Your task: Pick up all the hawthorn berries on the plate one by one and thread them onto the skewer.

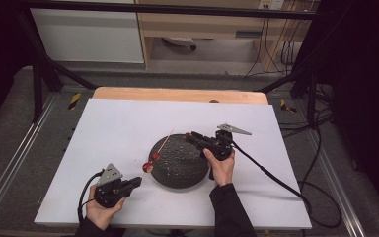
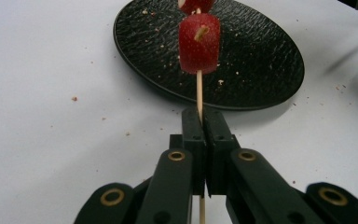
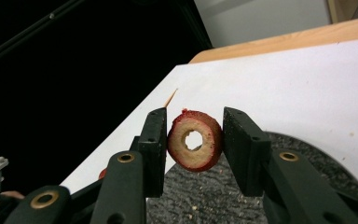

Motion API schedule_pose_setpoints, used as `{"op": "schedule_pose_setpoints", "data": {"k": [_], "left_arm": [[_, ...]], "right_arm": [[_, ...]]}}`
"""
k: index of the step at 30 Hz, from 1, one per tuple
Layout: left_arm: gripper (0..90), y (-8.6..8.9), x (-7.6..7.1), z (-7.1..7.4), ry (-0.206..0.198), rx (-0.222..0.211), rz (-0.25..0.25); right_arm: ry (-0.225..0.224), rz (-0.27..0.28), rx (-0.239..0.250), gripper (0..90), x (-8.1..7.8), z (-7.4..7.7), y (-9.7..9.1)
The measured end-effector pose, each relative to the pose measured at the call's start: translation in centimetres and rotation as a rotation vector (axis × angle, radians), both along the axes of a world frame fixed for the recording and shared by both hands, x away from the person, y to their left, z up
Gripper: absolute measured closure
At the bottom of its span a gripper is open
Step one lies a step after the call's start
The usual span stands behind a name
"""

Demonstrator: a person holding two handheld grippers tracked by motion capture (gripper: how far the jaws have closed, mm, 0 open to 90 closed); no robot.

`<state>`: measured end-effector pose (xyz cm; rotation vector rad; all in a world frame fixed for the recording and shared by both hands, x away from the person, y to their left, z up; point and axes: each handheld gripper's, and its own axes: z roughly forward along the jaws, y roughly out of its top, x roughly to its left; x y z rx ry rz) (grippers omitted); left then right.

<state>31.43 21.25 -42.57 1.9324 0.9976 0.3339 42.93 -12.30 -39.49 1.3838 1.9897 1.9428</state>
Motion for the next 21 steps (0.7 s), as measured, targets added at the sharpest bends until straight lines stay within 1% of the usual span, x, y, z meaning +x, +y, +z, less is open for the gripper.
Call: {"op": "schedule_pose_setpoints", "data": {"k": [1, 5, 10, 12, 18, 21], "left_arm": [[88.4, -0.1, 0.0, 0.1, 0.000, 0.000, -0.001], [88.4, -0.5, -0.2, 0.3, 0.003, -0.002, -0.001], [88.4, -1.1, -0.3, 0.5, 0.008, -0.004, -0.006], [88.4, -1.3, -0.3, 0.7, 0.008, -0.003, -0.009], [88.4, -1.9, -0.3, 1.3, 0.007, -0.003, -0.020], [88.4, -2.3, -0.3, 1.4, 0.008, -0.003, -0.030]], "right_arm": [[-0.012, -0.009, 0.000, 61.7, 0.1, 0.0, 0.0], [-0.038, -0.030, 0.009, 61.7, 0.2, 0.2, -0.2], [-0.061, -0.063, 0.031, 61.8, 0.5, 0.4, -0.3], [-0.067, -0.071, 0.049, 61.7, 0.6, 0.5, -0.4], [-0.087, -0.097, 0.059, 61.7, 1.0, 0.8, -0.7], [-0.105, -0.108, 0.068, 61.7, 1.1, 0.9, -0.7]]}}
